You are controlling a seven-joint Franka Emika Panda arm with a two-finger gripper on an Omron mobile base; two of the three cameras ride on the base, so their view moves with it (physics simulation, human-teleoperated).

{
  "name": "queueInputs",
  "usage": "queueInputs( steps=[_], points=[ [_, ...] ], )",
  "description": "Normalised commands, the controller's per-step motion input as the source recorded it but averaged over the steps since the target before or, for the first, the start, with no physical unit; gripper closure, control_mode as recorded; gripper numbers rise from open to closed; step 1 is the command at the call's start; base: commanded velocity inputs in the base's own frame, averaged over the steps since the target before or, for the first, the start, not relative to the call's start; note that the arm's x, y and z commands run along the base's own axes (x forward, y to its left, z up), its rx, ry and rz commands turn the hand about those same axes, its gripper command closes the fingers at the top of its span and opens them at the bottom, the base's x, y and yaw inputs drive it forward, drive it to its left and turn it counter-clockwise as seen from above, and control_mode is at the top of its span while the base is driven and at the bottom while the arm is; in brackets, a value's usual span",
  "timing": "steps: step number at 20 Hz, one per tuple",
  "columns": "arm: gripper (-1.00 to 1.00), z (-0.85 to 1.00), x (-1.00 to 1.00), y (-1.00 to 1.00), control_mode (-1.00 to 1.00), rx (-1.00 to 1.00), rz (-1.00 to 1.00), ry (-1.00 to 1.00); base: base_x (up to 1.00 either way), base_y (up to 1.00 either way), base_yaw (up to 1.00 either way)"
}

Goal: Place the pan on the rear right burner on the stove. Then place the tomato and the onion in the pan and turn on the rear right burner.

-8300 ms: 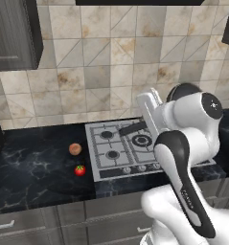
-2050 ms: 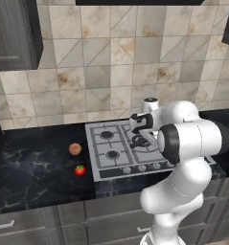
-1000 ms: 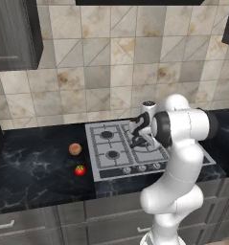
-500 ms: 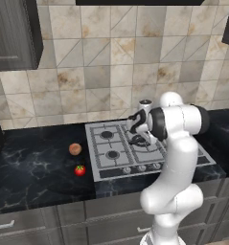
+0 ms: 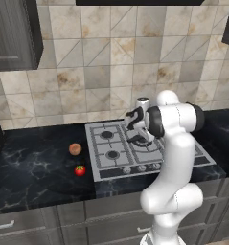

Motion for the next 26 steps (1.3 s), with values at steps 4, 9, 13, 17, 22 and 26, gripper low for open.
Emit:
queueInputs(
  steps=[4,9,13,17,22,26],
  points=[
    [1.0,-0.2,0.12,-0.15,-1.0,0.0,0.0,-0.01,0.0,0.0,0.0],
    [-1.0,-0.09,0.0,-0.06,-1.0,-0.01,0.0,-0.03,0.0,0.0,0.0],
    [-1.0,-0.06,-0.08,-0.17,-1.0,0.0,0.0,-0.08,0.0,0.0,0.0],
    [-1.0,-0.01,-0.12,-0.14,-1.0,0.0,0.0,-0.11,0.0,0.0,0.0],
    [-1.0,0.05,-0.16,-0.07,-1.0,0.0,0.0,-0.17,0.0,0.0,0.0],
    [-1.0,0.39,0.0,0.05,-1.0,0.0,0.0,-0.25,0.0,0.0,0.0]
  ],
)
